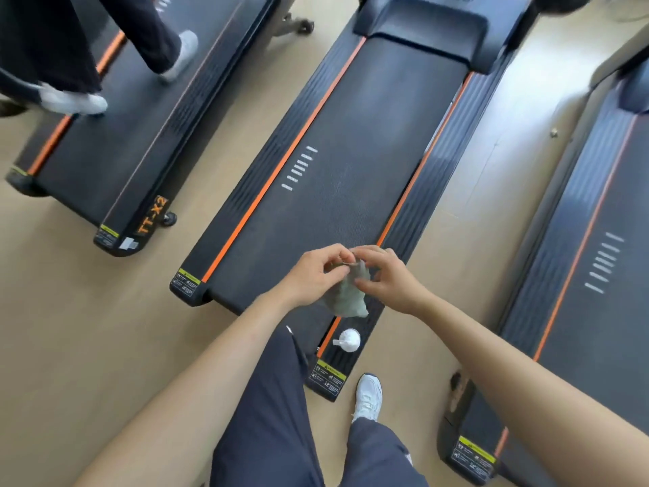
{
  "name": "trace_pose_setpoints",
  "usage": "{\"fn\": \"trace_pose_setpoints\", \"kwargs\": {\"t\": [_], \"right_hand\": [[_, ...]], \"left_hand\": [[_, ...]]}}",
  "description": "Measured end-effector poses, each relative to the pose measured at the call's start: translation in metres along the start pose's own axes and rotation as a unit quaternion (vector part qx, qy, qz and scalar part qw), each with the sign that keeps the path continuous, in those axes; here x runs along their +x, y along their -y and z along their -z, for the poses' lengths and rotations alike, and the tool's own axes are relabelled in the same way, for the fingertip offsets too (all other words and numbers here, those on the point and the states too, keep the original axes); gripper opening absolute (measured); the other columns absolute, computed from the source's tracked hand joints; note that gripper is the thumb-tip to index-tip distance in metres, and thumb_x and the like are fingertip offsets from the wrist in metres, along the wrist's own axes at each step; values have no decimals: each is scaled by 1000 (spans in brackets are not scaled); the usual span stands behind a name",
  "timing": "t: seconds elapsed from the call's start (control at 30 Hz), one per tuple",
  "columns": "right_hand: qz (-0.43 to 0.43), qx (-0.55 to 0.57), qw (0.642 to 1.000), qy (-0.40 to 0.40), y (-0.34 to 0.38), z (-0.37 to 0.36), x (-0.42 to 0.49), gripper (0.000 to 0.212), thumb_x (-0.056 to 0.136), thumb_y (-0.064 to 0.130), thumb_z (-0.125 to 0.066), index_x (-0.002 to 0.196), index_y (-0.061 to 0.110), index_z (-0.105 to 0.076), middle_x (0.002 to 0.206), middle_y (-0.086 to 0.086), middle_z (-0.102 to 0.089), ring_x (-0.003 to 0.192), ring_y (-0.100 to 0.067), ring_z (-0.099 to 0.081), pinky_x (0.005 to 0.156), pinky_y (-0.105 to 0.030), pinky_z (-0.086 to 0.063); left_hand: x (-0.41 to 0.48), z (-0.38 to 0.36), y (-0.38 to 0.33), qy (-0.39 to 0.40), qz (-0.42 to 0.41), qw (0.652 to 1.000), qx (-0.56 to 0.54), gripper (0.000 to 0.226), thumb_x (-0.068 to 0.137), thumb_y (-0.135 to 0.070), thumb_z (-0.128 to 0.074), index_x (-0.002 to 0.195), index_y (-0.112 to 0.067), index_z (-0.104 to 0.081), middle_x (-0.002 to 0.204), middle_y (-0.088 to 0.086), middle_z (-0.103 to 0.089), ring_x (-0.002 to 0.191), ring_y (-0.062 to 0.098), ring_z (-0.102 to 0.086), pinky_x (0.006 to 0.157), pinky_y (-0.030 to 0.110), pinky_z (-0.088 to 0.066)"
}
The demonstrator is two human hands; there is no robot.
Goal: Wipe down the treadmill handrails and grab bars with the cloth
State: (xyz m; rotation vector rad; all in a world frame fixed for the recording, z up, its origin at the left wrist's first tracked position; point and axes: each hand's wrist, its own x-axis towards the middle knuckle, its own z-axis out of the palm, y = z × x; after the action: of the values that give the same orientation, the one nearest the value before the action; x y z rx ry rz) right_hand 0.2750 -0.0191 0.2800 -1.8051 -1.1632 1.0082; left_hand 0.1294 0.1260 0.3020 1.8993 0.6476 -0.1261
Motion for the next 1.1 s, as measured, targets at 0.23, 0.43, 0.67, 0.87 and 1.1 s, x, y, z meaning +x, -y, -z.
{"fn": "trace_pose_setpoints", "kwargs": {"t": [0.23,0.43,0.67,0.87,1.1], "right_hand": [[-34,-51,996,-59,47,68,73,28,82,16,-80,74,36,-62,65,13,-54,62,-1,-49,62,-19,-37],[-87,-92,987,-101,97,125,145,22,81,18,-81,74,28,-63,64,12,-55,58,-3,-47,59,-20,-35],[-187,26,957,-222,194,198,168,12,86,6,-74,78,7,-64,67,-7,-60,53,-7,-55,53,-28,-45],[-210,78,902,-368,258,266,130,13,90,6,-70,79,1,-64,70,-21,-61,55,-12,-53,52,-26,-45],[-284,28,770,-571,249,340,101,9,85,16,-71,78,19,-68,67,4,-63,61,-6,-51,58,-20,-40]], "left_hand": [[50,84,-46,-8,-36,997,66,18,87,-24,-76,101,-34,-71,88,-9,-69,75,8,-60,74,27,-52],[120,180,-61,5,-31,993,115,8,87,-32,-78,84,-34,-71,76,-18,-67,67,0,-56,67,29,-48],[169,268,-156,49,-33,993,106,17,91,-35,-72,83,-30,-57,74,-12,-61,66,6,-52,62,28,-43],[214,303,-277,88,-94,989,77,12,86,-31,-78,85,-26,-67,78,-7,-70,72,15,-64,69,35,-54],[291,243,-381,119,-124,985,-32,11,87,-21,-78,82,-27,-70,79,5,-75,68,21,-69,68,41,-61]]}}
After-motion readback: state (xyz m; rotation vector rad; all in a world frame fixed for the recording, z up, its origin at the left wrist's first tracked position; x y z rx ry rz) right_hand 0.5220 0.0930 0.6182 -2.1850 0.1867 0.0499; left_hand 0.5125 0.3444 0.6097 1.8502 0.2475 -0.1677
